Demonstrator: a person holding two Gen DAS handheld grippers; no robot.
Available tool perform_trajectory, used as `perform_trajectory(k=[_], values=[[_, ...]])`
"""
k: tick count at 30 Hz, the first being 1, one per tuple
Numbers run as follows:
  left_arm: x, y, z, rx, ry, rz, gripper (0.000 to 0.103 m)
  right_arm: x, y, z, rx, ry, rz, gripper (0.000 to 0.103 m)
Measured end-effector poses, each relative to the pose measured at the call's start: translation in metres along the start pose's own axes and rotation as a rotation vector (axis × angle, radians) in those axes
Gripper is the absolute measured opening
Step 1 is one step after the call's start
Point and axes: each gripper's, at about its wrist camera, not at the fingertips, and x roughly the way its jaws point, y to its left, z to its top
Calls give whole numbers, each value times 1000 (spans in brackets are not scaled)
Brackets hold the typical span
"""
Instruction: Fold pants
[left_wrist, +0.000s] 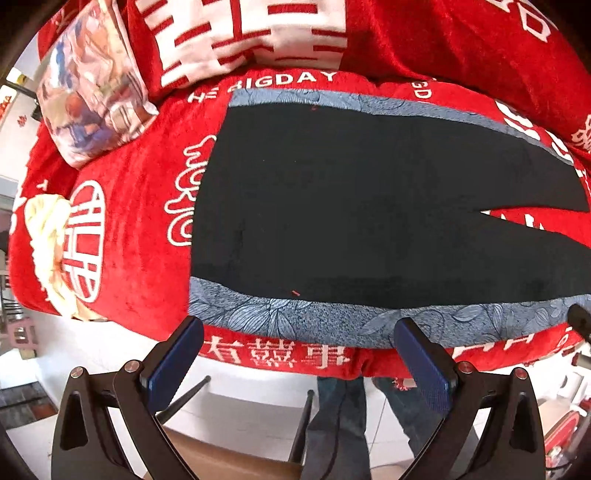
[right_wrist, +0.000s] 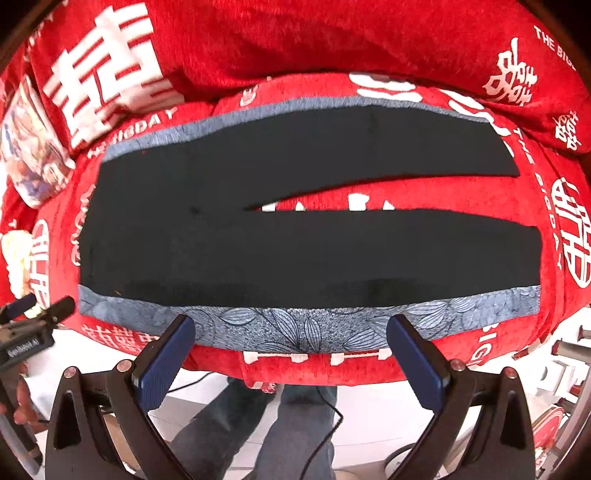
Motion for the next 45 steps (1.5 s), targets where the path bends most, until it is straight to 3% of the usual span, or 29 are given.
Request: perform_trajectory(k=[12,19,21,23,24,28,30,32,36,41,45], values=[[60,8,-6,12,-15,-24,103,63,9,-12,33,34,-14,103],[87,6,-7,-47,-36,-54,103,88,6,-12,57,34,14,103],[87,9,-7,-64,-51,-85,103,89,5,-13,73,13,77,103],[87,19,-8,-90,-77,-151,103,87,4,-15,93,-26,221,103],[87,23,-9,-101,-87,-183,103,86,3,-18,107,-41,341,103],[97,53,-22,-171,-79,-373,103,103,2,-37,166,27,572,102],[108,70,-35,-207,-47,-458,103,120,0,-53,228,89,658,90],[116,80,-46,-245,-30,-499,103,134,-3,-65,269,128,702,81],[131,95,-64,-291,1,-529,103,160,-8,-82,349,174,788,79],[150,104,-65,-358,33,-542,103,175,-21,-81,462,159,825,79],[152,106,-52,-413,-8,-607,103,171,-24,-69,496,119,865,79]])
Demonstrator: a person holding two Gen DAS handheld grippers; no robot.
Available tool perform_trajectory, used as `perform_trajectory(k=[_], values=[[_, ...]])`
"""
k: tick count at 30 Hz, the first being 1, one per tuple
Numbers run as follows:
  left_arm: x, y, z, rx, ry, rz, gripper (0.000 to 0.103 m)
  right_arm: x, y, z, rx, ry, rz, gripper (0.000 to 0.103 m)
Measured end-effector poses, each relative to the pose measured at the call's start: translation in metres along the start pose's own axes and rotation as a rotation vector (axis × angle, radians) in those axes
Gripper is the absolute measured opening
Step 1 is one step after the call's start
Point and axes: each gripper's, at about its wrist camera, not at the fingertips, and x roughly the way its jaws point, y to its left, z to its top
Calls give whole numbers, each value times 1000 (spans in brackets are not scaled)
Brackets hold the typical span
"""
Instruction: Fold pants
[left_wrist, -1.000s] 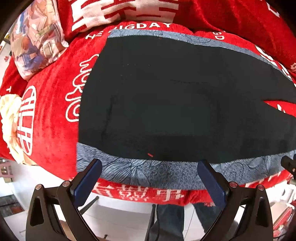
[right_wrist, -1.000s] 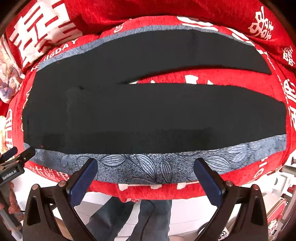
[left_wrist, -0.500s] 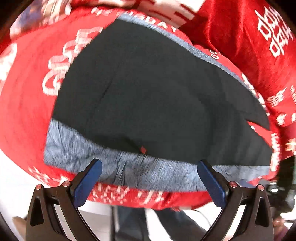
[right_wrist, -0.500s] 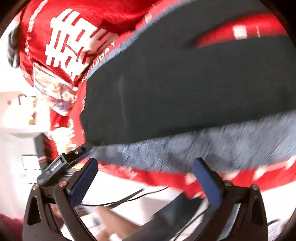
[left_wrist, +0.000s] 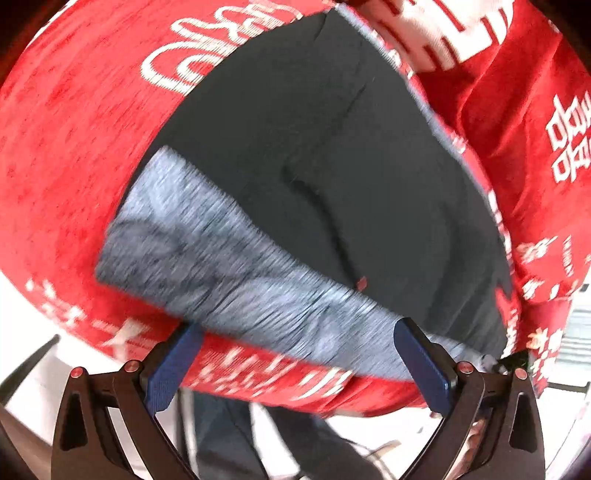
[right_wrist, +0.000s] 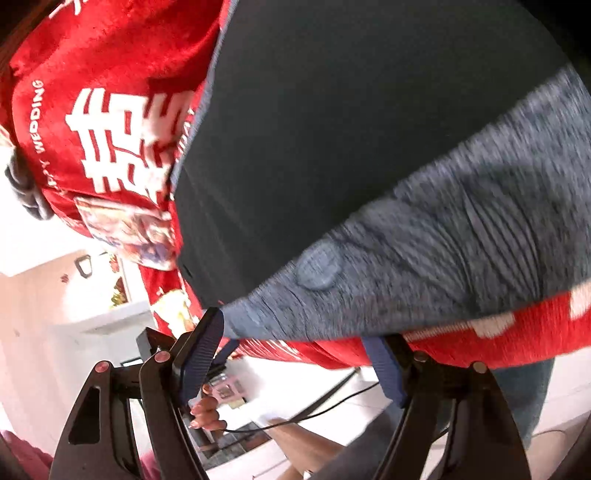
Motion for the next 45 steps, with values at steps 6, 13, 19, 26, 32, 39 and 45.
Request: perform_trajectory(k=[6,13,19,26,32,39,45], values=[[8,-10,0,53,-14,2,103,-5,-9,0,14,-9,20,79],[2,-3,2,19,-18,5,92,-3,-17,1,101,-44,85,76],[-8,9,3,5,7,131,27,-12,-15,5,165,-56,40,10],[-53,-23,12,-19,-86,89,15,-34,55,39,-60,9,-28,10],[-65,-91,72,60,-202,57,15,-49,122,109,-188,7,11,10],[-13,-147,187,157,-291,181,15,-4,160,222,-286,48,-90,10],[-42,-166,205,184,-354,205,15,35,130,278,-170,48,-160,10]])
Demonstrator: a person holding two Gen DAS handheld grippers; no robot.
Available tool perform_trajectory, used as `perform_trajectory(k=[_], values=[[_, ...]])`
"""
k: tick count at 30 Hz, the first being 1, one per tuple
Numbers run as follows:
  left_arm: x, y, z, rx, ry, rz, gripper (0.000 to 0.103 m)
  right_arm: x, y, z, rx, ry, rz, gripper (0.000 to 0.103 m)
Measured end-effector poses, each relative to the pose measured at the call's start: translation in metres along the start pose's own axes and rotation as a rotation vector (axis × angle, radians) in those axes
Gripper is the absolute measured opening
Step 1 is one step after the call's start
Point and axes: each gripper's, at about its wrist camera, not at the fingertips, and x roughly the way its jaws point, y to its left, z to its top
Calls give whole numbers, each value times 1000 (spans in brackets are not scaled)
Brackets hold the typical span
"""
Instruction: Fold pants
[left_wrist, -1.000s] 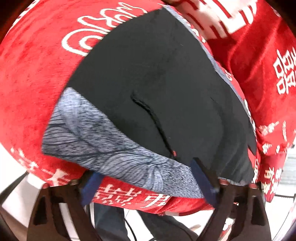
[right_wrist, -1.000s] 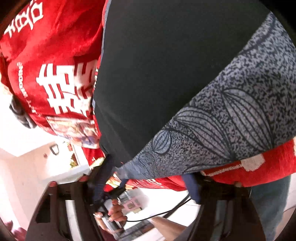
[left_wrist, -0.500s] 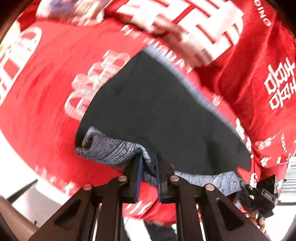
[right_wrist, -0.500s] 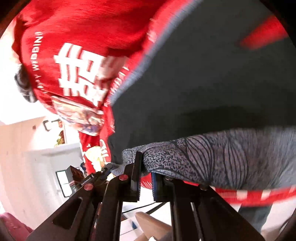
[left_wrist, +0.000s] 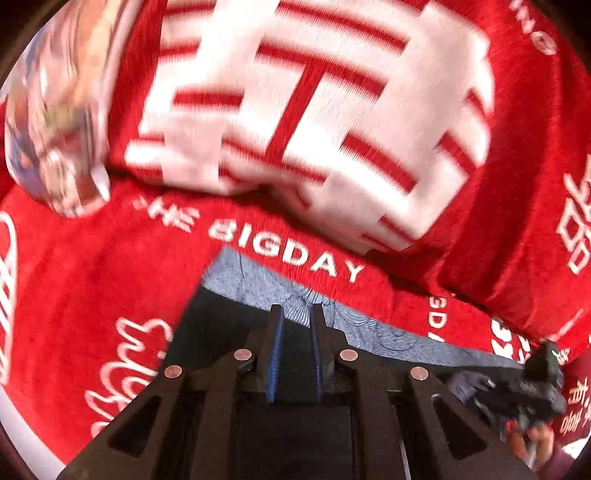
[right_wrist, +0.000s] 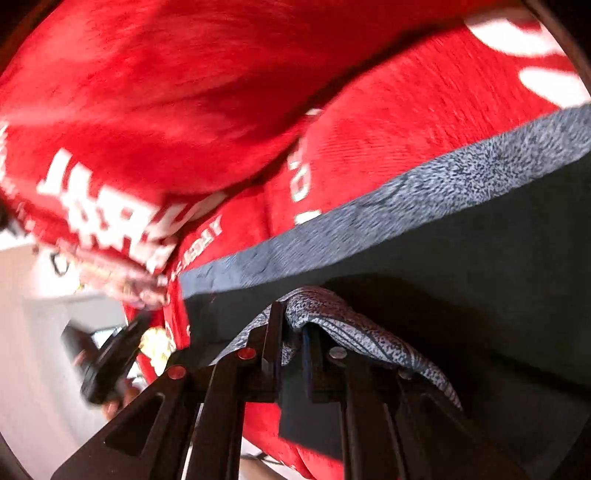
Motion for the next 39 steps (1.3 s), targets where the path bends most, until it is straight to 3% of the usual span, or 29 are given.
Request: perform_trajectory(k=[3,5,6,8,11,17,21,23,26,30,33,37,39], values=[[-39,2,-5,99,-12,56,17,5,0,4,21,8,-10,14],[-64,9,-16,157,-18,104,49,4,4,3,11,10,-4,20],[-76,13,-21,165,-35,129,71,4,5,3,9,12,-2,23],[-99,26,-36,166,-76,173,73,7,8,5,19,13,-3,26],[-104,40,-56,112,-31,187,73,14,7,8,42,17,-10,29],[-28,3,-88,194,100,129,73,9,42,-14,-59,16,-36,56],[30,-34,-84,231,145,133,73,-24,62,-47,-172,-16,-68,57],[33,-56,-83,214,145,53,73,-51,56,-69,-207,-47,-111,57],[26,-97,-97,298,157,-18,73,-89,23,-98,-181,-101,-214,57],[32,-156,-133,391,259,-136,73,-137,-43,-139,-11,-171,-275,57],[46,-204,-164,455,331,-200,73,-176,-92,-178,112,-240,-284,57],[71,-260,-196,470,430,-284,73,-217,-152,-234,253,-307,-321,57],[78,-284,-210,496,457,-286,73,-228,-176,-259,312,-325,-328,57]])
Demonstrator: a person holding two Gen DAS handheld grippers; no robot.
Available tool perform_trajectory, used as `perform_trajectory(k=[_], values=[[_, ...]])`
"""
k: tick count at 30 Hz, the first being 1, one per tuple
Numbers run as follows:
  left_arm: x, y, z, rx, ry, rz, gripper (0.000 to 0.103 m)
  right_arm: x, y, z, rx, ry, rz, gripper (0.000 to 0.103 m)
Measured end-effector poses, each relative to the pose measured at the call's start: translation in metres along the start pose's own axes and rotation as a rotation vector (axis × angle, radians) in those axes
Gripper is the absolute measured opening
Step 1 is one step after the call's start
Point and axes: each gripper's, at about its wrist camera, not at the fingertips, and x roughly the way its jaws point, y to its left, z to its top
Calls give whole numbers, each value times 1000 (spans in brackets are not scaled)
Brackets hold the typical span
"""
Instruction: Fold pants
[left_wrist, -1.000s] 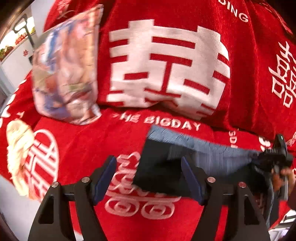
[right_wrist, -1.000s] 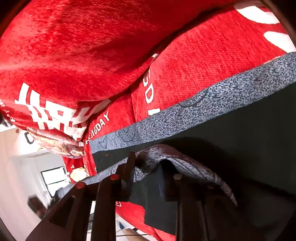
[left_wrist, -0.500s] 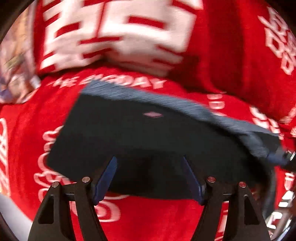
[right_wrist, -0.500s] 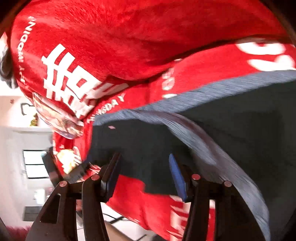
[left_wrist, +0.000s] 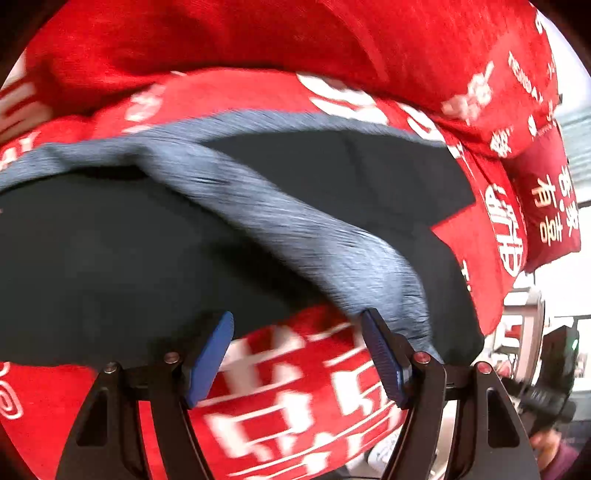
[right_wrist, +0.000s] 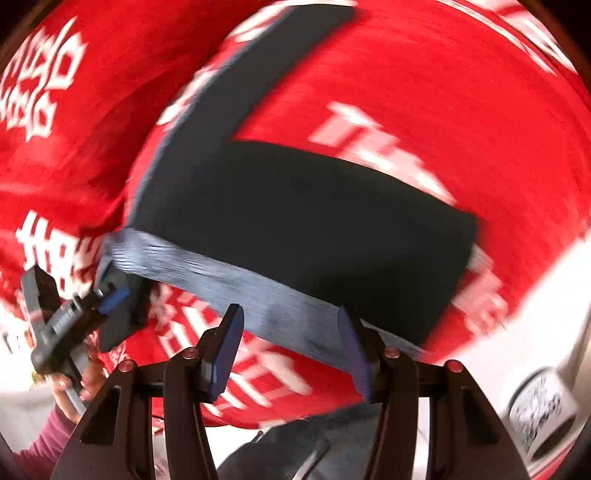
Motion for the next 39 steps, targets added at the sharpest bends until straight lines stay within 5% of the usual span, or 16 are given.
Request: perform_trajectory(k=[8,11,13,14,15,18,23,30,34,35,37,39], values=[[29,-46,2,101,72,15,73,15,-69,-37,110,14,19,57],[37,-52,2,107,93,9,73,21,-79,-40,130,22,112,57],[42,-58,2,116,106,-2,68,26,-82,-43,140,49,184,33],[43,-61,2,120,108,-13,57,26,-82,-43,141,56,209,6],[44,-65,3,123,115,-24,37,23,-80,-41,139,58,228,4],[34,-73,11,113,94,-46,35,0,-74,-26,131,13,320,3],[13,-91,51,114,9,-62,35,-43,-38,42,17,-87,376,3],[20,-100,134,112,-84,22,35,-71,4,186,-119,-160,350,3],[26,-92,159,90,3,-16,45,-57,24,262,-118,-157,316,3],[24,-92,160,108,1,-7,46,-52,28,274,-120,-148,305,3],[13,-95,155,169,-28,43,66,-45,30,293,-124,-135,275,3],[-1,-98,148,232,-49,56,70,-33,39,307,-135,-117,243,3]])
